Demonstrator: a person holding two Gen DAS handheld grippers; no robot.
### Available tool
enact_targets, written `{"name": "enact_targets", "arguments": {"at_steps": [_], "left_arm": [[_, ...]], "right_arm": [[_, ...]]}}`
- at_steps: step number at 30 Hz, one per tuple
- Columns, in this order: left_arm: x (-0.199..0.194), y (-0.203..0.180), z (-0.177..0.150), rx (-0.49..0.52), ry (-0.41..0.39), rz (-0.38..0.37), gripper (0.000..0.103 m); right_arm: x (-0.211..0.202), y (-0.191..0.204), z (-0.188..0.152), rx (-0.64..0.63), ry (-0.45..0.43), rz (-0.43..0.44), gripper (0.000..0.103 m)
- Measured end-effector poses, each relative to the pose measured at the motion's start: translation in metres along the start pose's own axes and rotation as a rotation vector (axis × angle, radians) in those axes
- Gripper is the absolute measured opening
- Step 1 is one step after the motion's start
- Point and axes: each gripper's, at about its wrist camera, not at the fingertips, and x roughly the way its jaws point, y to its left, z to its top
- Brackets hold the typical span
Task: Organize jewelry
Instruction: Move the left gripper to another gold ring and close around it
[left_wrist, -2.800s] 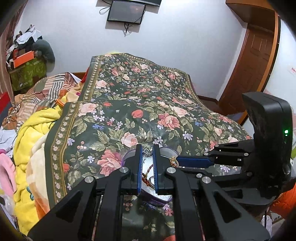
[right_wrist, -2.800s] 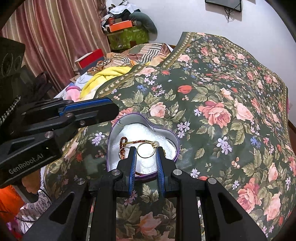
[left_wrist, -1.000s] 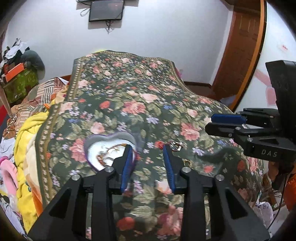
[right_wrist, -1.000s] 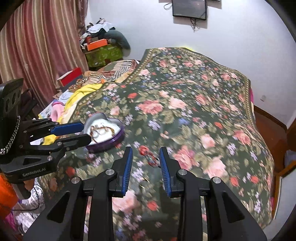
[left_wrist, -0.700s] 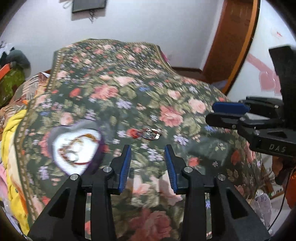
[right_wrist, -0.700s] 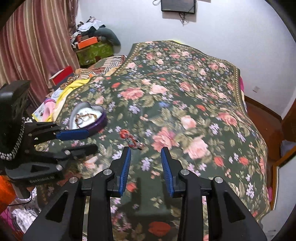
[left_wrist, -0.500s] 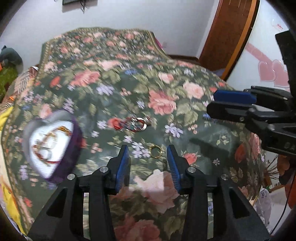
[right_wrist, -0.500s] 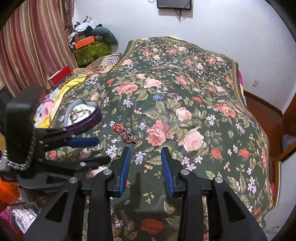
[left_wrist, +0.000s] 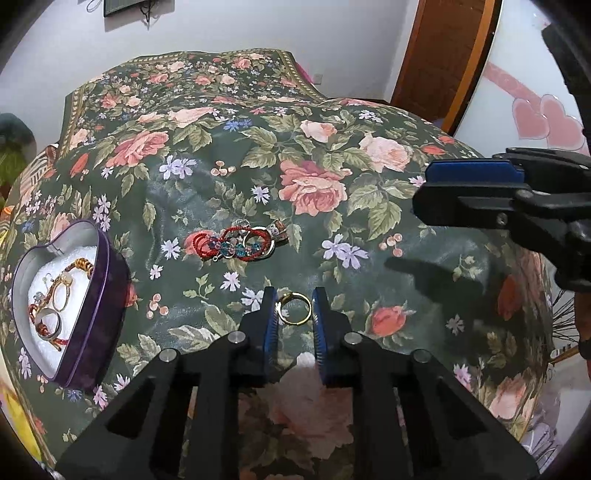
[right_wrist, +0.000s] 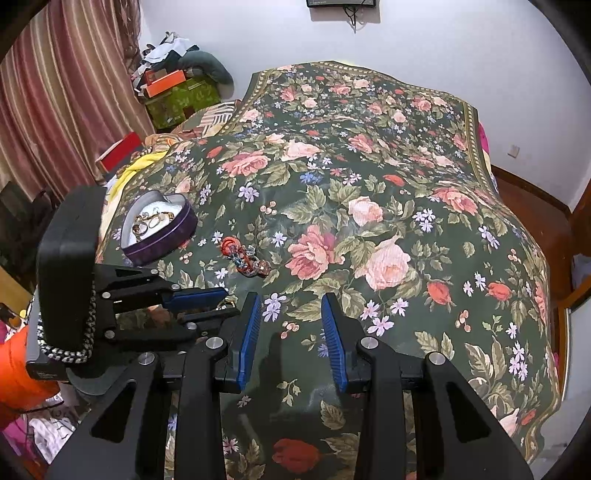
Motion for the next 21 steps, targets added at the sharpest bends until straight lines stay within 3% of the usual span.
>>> {"name": "enact_targets", "arguments": {"at_steps": [5,13,21], "left_arm": [[-0.007,0.003,-0.001,0.002,-0.013,0.005,0.018],[-0.045,0.029,0.010,-0.055,-0.117,0.028,0.018],[-0.062,0.051,0.023,-0.077,-0.190,0.039,0.018]], "right_arm": [[0.004,0.000,0.001,0.006,0.012,0.003,0.030],[0.020,0.009,0.013,-0.024,0.045,0.008,0.030],[0.063,0.017,0.023,-0.076,0.157,-0.011,0.030]]}}
